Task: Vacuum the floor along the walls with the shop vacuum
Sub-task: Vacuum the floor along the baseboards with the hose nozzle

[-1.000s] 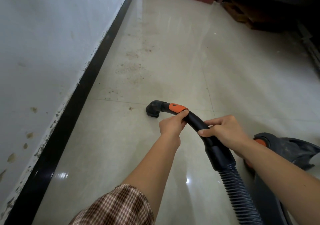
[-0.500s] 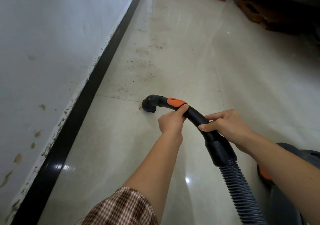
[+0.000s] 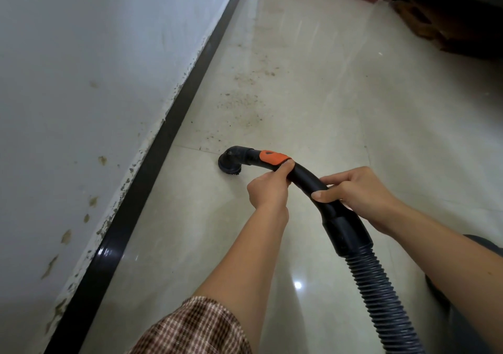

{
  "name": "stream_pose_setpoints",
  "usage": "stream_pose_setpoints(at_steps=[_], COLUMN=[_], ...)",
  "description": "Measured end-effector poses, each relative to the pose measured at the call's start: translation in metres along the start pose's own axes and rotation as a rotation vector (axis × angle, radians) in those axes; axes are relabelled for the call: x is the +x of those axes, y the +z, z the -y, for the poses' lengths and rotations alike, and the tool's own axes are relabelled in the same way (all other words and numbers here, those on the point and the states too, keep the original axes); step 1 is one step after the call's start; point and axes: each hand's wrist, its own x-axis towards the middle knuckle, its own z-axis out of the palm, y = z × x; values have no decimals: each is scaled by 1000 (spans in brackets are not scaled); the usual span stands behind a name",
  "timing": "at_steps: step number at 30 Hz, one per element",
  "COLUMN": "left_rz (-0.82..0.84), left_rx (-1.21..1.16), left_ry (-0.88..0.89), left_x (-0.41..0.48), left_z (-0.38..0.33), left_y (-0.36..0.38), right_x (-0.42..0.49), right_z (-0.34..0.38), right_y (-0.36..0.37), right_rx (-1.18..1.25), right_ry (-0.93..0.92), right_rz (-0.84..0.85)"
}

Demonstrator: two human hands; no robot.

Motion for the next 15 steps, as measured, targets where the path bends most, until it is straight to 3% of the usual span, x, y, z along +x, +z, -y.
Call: stream_pose_setpoints(at_steps=[15], left_rz=[-13], left_rx=[-22], left_ry=[-28], left_x=[-20], left_z=[4], left_y=[-11], right_x=[-13], right_z=[1], right_y=[-1], right_rx=[-89], right_ry=[21], right_rz=[13])
